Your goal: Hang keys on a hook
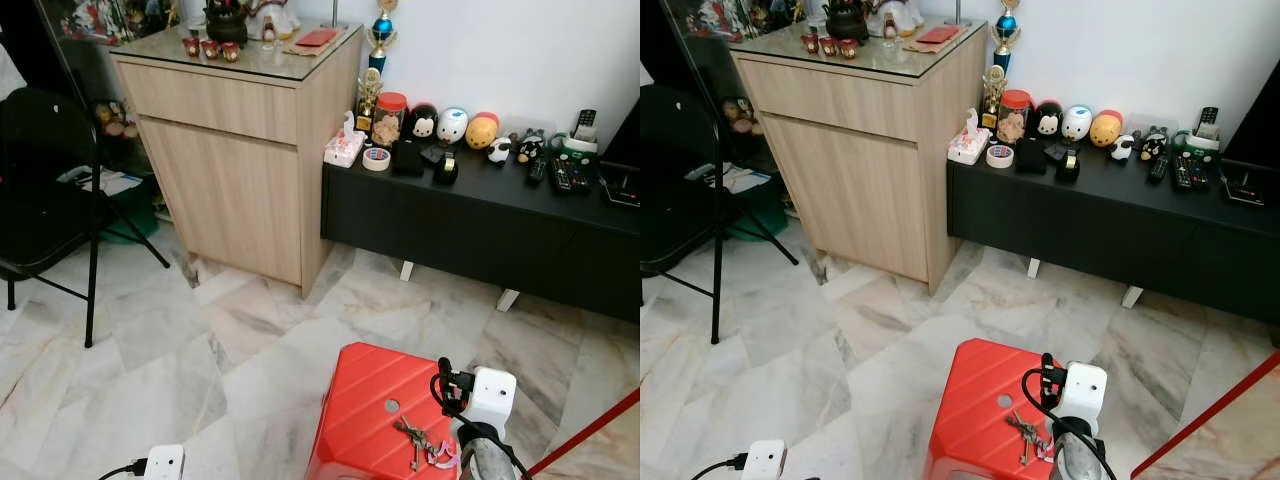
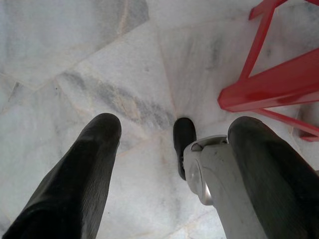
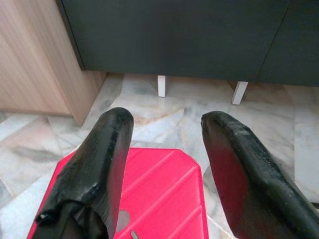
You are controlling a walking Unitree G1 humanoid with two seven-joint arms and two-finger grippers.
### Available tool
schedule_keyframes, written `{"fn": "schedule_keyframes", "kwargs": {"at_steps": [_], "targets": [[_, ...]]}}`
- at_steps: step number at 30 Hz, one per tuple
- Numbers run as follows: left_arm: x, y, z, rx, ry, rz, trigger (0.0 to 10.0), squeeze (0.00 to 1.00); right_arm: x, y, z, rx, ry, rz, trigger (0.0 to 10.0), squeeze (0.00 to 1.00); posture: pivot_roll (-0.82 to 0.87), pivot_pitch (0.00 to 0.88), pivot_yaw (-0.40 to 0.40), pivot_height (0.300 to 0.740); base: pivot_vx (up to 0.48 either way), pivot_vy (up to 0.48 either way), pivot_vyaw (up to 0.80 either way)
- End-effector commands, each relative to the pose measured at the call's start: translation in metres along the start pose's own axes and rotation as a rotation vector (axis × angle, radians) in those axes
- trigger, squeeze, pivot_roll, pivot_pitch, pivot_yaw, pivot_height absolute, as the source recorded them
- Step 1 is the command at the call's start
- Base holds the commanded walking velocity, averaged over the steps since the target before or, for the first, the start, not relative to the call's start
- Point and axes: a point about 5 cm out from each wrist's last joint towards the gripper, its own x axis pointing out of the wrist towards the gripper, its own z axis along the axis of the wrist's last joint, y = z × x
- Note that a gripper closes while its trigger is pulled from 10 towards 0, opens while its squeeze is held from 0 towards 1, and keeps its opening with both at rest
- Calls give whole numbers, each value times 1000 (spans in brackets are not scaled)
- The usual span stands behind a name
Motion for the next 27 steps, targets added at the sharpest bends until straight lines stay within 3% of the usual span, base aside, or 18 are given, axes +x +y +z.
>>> {"fn": "schedule_keyframes", "kwargs": {"at_steps": [1, 7, 13, 24, 27], "targets": [[-1, 0, -6, -1, 13, -3, 10000, 0, 6, 1, 9, 4, -26, -5, 10000, 0, -42, 13, -34, 740, 0, 0, 0], [-1, -1, -6, -5, 12, -5, 10000, 0, 9, 3, 11, -5, -17, -4, 10000, 0, -39, 13, -36, 726, 0, 0, 0], [-1, -1, -6, -4, 17, -9, 10000, 0, 14, -1, 15, 1, -23, -28, 10000, 0, -42, 16, -37, 676, 0, 0, 0], [-1, -1, -7, -3, 20, -16, 10000, 0, 20, 0, 20, 10, -20, -23, 10000, 0, -37, 18, -34, 676, 0, 0, 0], [-2, -1, -7, -2, 21, -16, 10000, 0, 20, 0, 21, 6, -28, -28, 10000, 0, -35, 20, -34, 651, 0, 0, 0]]}}
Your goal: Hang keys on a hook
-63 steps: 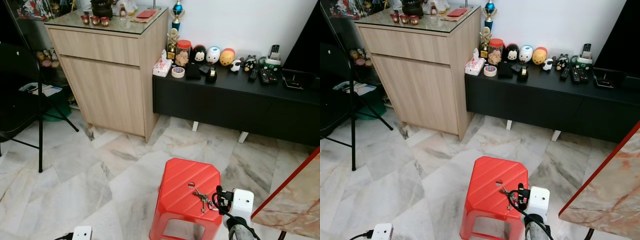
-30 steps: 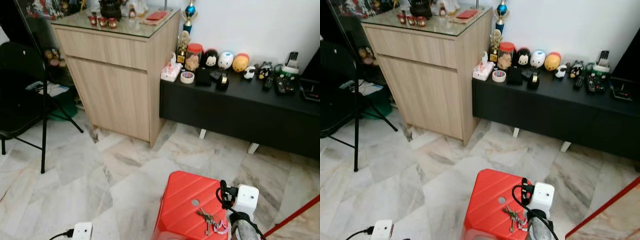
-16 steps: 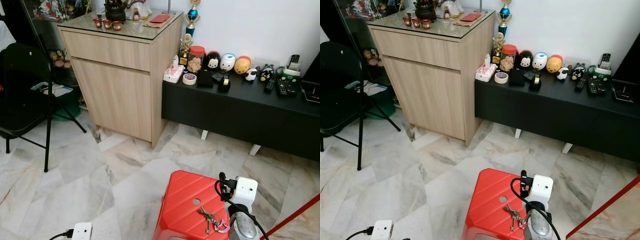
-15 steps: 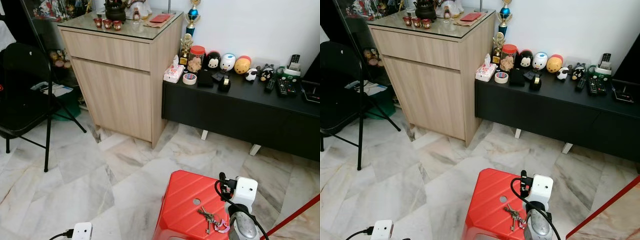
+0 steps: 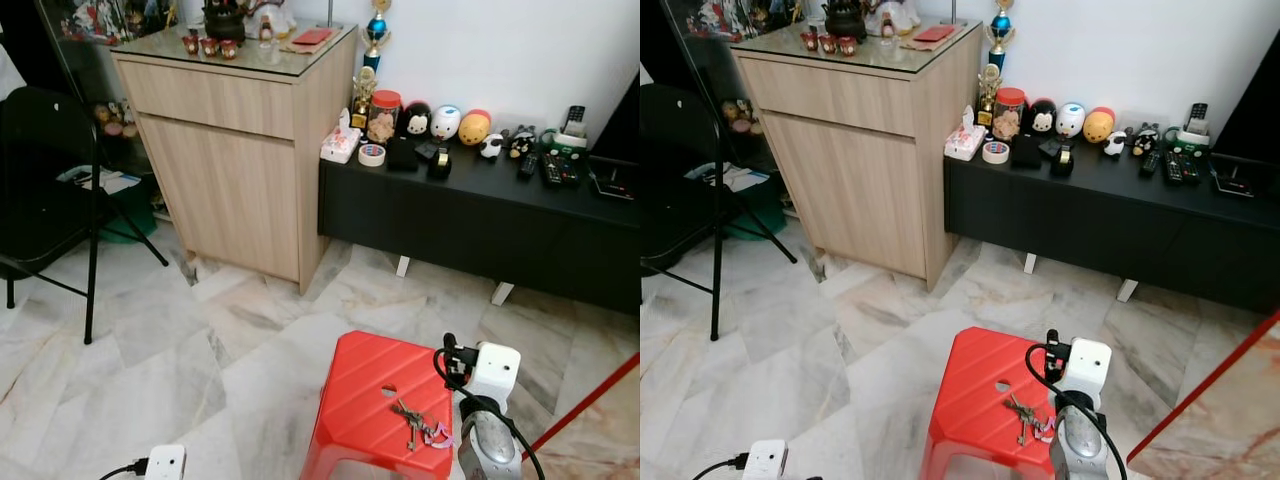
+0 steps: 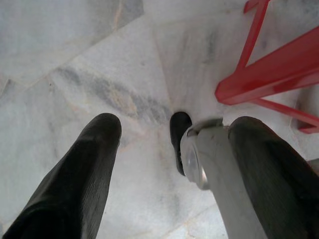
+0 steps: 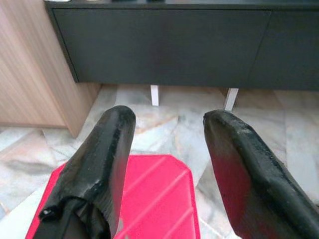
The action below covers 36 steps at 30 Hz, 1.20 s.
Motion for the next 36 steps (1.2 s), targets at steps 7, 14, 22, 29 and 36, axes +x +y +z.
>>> {"fn": "schedule_keyframes", "kwargs": {"at_steps": [7, 14, 22, 29, 36], "targets": [[-1, 1, -7, -1, 29, 1, 10000, 0, 1, -4, 0, -12, 4, -6, 10000, 0, -33, 21, -33, 641, 0, 0, 0], [-1, 1, -6, -4, 27, 0, 10000, 0, 2, 2, 0, 5, 6, 26, 10000, 0, -34, 21, -32, 641, 0, 0, 0], [-1, 1, -7, 2, 34, -3, 10000, 0, -1, 10, -4, 22, 25, 89, 10000, 0, -35, 16, -34, 641, 0, 0, 0], [-1, 1, -7, 4, 34, -2, 10000, 0, -2, 13, -3, 4, 9, 115, 10000, 0, -35, 16, -34, 641, 0, 0, 114], [-1, 0, -7, 4, 33, -6, 10000, 0, -1, 12, -3, 29, 20, 103, 10000, 0, -36, 0, -30, 641, 0, 0, 343]]}}
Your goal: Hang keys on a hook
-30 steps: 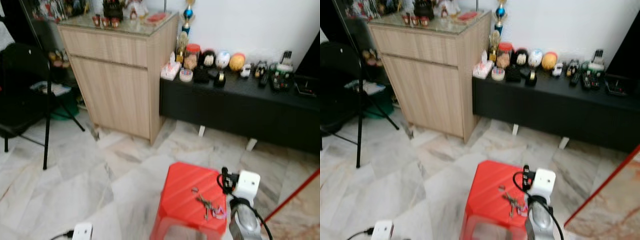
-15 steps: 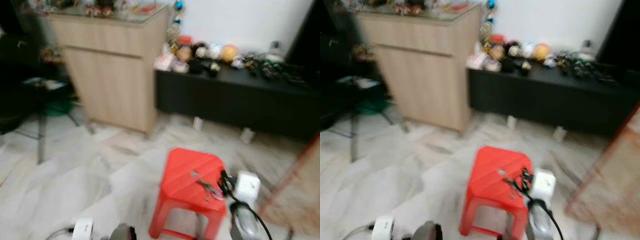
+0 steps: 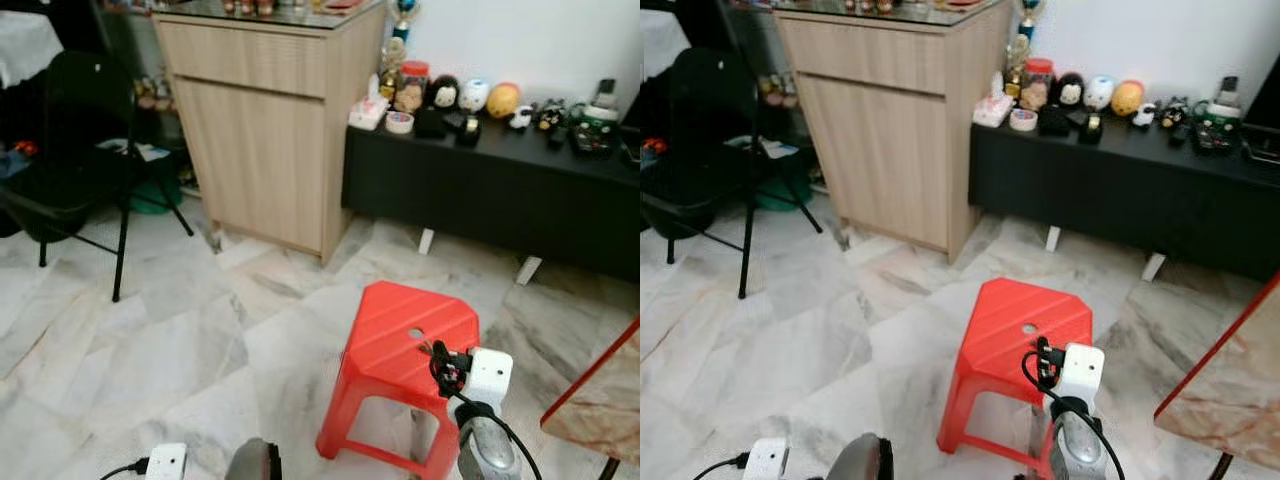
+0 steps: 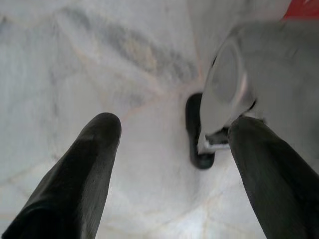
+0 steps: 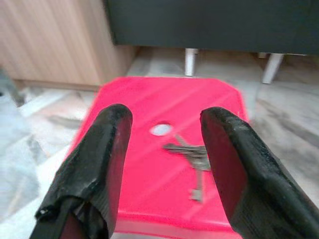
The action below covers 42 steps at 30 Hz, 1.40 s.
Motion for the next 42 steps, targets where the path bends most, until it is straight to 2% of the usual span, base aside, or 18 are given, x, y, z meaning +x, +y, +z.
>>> {"fn": "schedule_keyframes", "kwargs": {"at_steps": [1, 9, 16, 34, 42], "targets": [[0, -3, -1, 6, 6, -11, 10000, 0, 1, -6, 3, -8, -6, -12, 10000, 0, -36, 0, -30, 641, 0, 0, 0], [0, -2, -2, 10, 8, -13, 10000, 0, 0, -4, 2, -31, -6, 10, 10000, 0, -36, 0, -28, 641, 0, 0, 0], [0, -2, -2, 10, 7, -13, 10000, 0, -1, -3, 0, -26, 4, 12, 10000, 0, -36, 0, -30, 641, 0, 0, 680], [0, -2, -1, 5, 4, -7, 10000, 0, -1, -5, 1, 15, -1, -19, 10000, 0, -31, 0, -32, 641, 0, 0, 0], [0, -1, 0, 5, 2, -5, 10000, 0, -2, -5, 1, 7, -4, -18, 10000, 0, -31, 5, -31, 641, 0, 0, -540]]}}
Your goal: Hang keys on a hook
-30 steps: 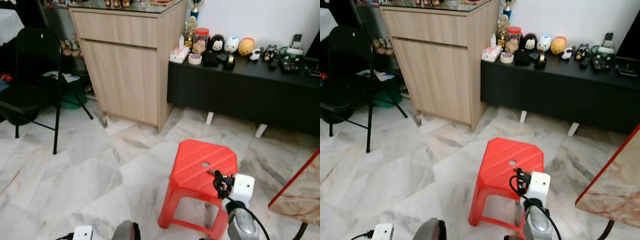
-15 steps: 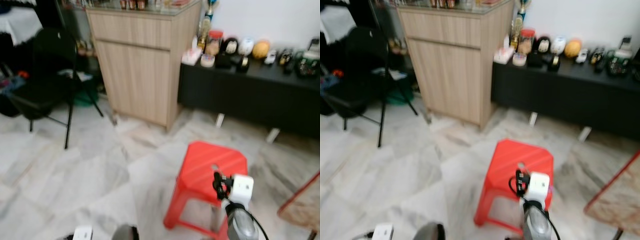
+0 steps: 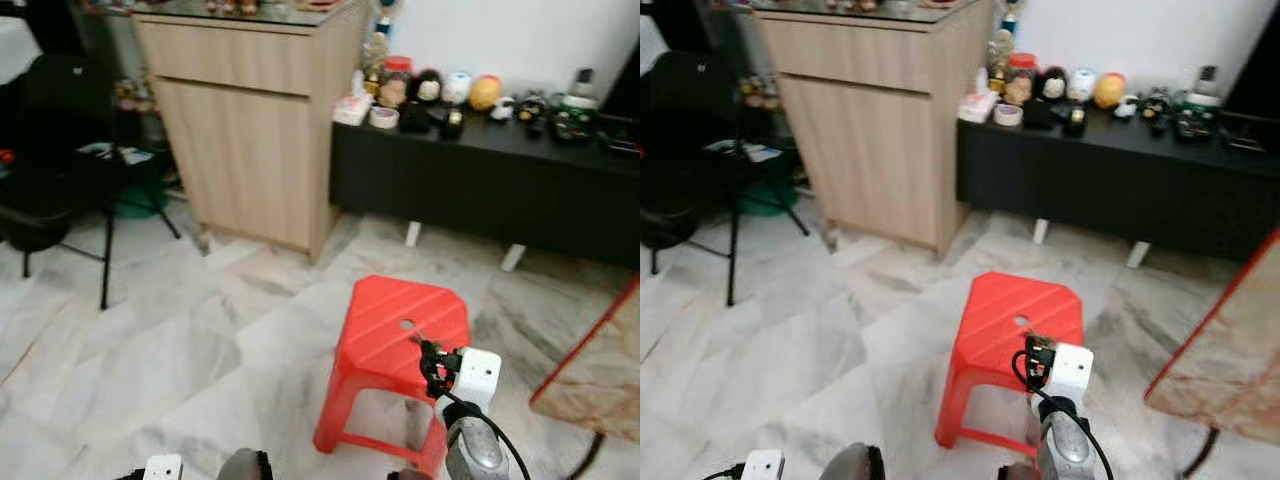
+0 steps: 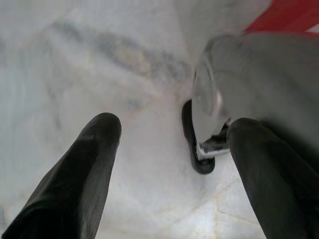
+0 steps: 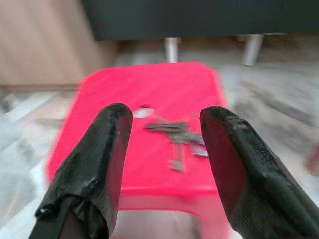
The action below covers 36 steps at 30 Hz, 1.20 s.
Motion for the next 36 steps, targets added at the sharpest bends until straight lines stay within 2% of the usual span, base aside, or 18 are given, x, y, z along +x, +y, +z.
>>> {"fn": "schedule_keyframes", "kwargs": {"at_steps": [1, 9, 15, 27, 36], "targets": [[0, -2, 1, 6, -1, -6, 10000, 0, 2, -1, 6, -4, -27, -3, 10000, 0, -31, 5, -31, 641, 0, 0, 0], [1, -2, 1, 5, -3, -3, 10000, 0, 2, 1, 6, -4, -22, 1, 10000, 0, -29, 10, -32, 641, 0, 0, 0], [1, -2, 1, 3, -4, -3, 10000, 0, 3, 3, 7, -38, -30, 18, 10000, 0, -29, 10, -32, 641, 0, 0, 0], [1, -2, 1, 5, -3, -1, 10000, 0, 3, -4, 7, -33, -22, -34, 10000, 0, -27, 17, -32, 641, 0, 0, 123], [1, -2, 1, 5, -4, 0, 10000, 0, 3, -3, 7, -53, -26, -30, 10000, 0, -26, 17, -31, 641, 277, 0, 0]]}}
